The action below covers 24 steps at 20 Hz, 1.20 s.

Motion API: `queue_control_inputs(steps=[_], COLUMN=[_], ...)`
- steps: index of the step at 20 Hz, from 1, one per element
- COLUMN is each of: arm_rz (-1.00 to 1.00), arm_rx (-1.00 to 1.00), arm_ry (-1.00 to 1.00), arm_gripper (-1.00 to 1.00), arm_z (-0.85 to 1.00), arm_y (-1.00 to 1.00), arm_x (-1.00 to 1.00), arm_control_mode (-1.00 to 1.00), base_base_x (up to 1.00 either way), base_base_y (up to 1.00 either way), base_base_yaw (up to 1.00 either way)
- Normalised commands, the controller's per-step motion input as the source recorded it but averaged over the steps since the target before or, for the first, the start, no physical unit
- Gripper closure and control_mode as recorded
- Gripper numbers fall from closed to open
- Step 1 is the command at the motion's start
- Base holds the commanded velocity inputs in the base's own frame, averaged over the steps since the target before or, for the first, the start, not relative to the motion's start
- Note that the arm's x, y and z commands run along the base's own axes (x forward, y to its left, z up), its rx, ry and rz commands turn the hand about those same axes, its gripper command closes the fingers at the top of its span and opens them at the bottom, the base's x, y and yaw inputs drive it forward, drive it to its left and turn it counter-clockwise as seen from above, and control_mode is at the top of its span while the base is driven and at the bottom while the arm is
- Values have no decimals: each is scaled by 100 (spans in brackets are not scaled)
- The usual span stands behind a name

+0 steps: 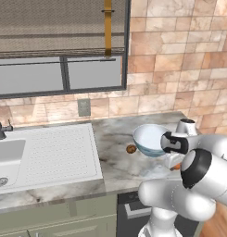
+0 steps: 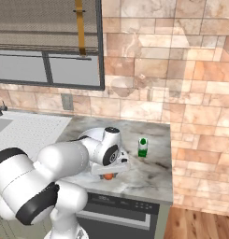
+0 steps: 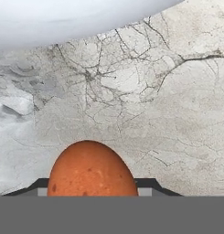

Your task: Gather the eggs and milk located in the vicinity of the sink area and place them right next to the bowl.

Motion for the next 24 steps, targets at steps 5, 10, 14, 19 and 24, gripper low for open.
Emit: queue_control_inputs(steps=[5,10,14,19,24], arm_rz=[0,0,0,0,0], arm_rx=[0,0,0,1,1], arm_ry=[-4,-5,-4,-2,0], arm_gripper=[100,100,100,100,100], arm_z=[0,0,0,0,0], arm_y=[0,0,0,0,1], arm_x=[-23,0,3,13,23], arm_control_mode=[-100,-100,-100,-100,-100], base_base_x=[0,0,0,0,0], base_base_y=[0,0,0,0,0], base_base_yaw=[0,0,0,0,0])
